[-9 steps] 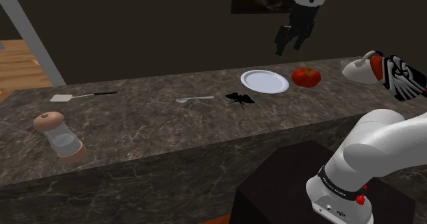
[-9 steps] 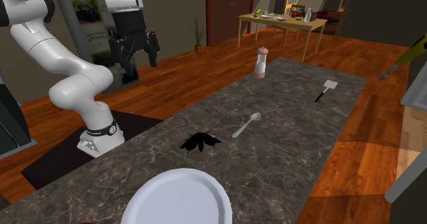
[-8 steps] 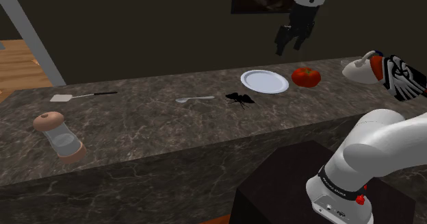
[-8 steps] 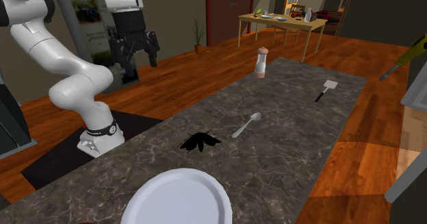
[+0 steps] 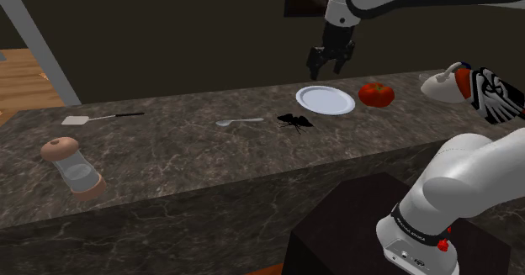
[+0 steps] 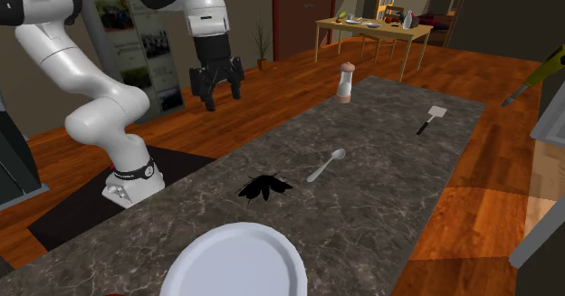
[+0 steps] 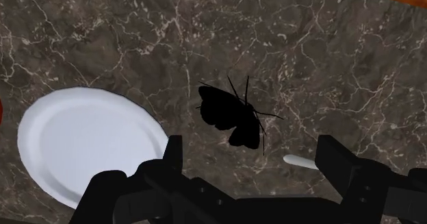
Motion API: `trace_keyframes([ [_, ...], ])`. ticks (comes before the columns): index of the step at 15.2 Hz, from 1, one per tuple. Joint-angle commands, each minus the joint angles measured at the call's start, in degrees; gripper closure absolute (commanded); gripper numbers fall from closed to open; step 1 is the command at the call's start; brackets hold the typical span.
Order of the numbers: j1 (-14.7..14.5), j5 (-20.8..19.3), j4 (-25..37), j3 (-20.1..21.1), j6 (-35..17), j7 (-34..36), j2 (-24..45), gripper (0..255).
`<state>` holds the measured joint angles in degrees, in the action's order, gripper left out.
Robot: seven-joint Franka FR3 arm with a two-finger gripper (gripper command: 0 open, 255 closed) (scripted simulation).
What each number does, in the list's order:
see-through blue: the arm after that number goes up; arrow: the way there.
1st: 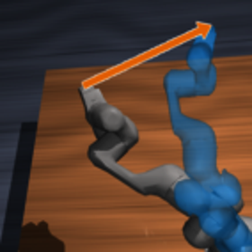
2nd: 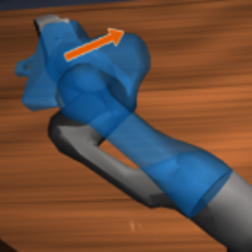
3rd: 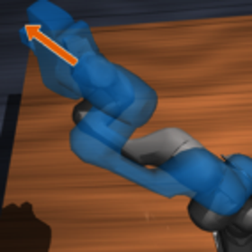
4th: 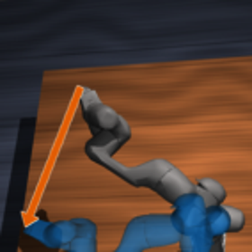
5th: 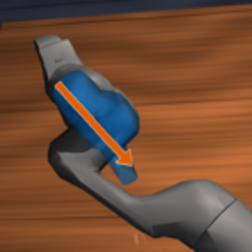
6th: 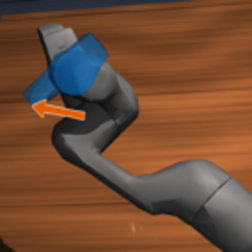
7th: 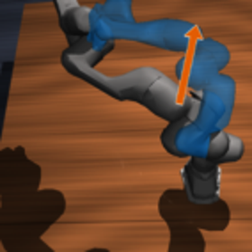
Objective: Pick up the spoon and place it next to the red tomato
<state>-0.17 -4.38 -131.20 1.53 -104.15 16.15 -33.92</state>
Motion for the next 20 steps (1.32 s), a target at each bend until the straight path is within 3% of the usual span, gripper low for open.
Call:
trace_keyframes([
  [1, -0.28, 0.48, 0.49, 1.68, -2.92, 2.92, 3.5, 0],
  [11, -0.99, -0.68, 7.98, 8.58, -13.01, 16.42, 21.89, 0],
  [20, -2.94, -6.25, 22.0, 11.85, -16.9, 28.65, 41.25, 0],
])
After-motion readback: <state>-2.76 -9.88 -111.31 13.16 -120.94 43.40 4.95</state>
